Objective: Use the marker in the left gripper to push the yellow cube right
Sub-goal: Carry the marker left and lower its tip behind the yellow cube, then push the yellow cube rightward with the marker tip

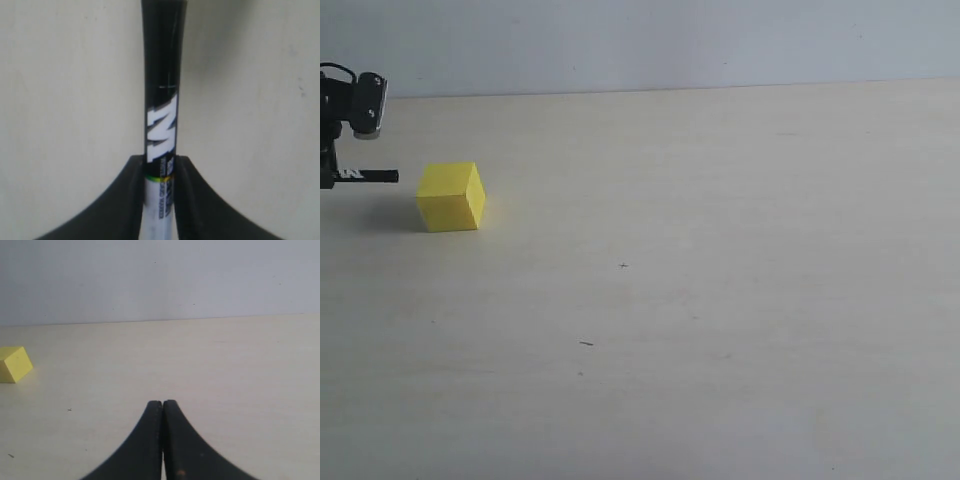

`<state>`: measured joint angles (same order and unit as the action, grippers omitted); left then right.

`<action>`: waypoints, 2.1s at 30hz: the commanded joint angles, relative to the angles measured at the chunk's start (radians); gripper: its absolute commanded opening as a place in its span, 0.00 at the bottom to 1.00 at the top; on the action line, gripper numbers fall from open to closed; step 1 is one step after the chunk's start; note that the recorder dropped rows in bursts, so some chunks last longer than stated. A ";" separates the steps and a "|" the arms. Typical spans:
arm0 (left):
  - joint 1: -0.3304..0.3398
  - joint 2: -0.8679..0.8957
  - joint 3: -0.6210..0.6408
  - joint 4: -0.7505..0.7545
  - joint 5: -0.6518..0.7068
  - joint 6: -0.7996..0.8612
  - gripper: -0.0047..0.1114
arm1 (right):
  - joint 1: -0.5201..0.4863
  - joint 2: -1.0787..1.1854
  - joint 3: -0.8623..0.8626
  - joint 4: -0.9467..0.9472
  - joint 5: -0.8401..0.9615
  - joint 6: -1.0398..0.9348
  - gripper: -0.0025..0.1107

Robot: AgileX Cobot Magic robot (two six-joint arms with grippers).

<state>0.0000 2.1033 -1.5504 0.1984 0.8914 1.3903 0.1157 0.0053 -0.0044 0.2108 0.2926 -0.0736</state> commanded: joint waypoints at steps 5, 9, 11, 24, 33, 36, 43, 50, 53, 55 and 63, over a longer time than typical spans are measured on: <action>0.005 0.052 0.004 -0.074 -0.041 0.146 0.04 | 0.001 -0.005 0.004 -0.001 -0.007 -0.004 0.02; 0.032 0.054 0.004 -0.115 -0.050 0.180 0.04 | 0.001 -0.005 0.004 -0.001 -0.007 -0.004 0.02; 0.042 0.054 0.004 -0.115 -0.040 0.180 0.04 | 0.001 -0.005 0.004 -0.001 -0.007 -0.004 0.02; 0.071 0.056 0.004 -0.161 -0.026 0.205 0.04 | 0.001 -0.005 0.004 -0.001 -0.007 -0.004 0.02; 0.071 0.104 0.004 -0.173 -0.034 0.232 0.04 | 0.001 -0.005 0.004 -0.001 -0.007 -0.004 0.02; 0.071 0.119 0.004 -0.179 -0.056 0.251 0.04 | 0.001 -0.005 0.004 -0.001 -0.007 -0.004 0.02; 0.071 0.125 -0.040 -0.318 -0.027 0.339 0.04 | 0.001 -0.005 0.004 -0.001 -0.007 -0.004 0.02; 0.071 0.125 -0.053 -0.334 -0.017 0.344 0.04 | 0.001 -0.005 0.004 -0.001 -0.007 -0.004 0.02; 0.063 0.125 -0.053 -0.344 -0.007 0.340 0.04 | 0.001 -0.005 0.004 -0.001 -0.007 -0.004 0.02; 0.043 0.125 -0.053 -0.367 0.001 0.340 0.04 | 0.001 -0.005 0.004 -0.001 -0.007 -0.004 0.02; -0.029 0.125 -0.065 -0.378 -0.014 0.322 0.04 | 0.001 -0.005 0.004 -0.001 -0.007 -0.004 0.02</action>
<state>-0.0285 2.2350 -1.5964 -0.1771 0.8802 1.7302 0.1157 0.0053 -0.0044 0.2108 0.2926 -0.0736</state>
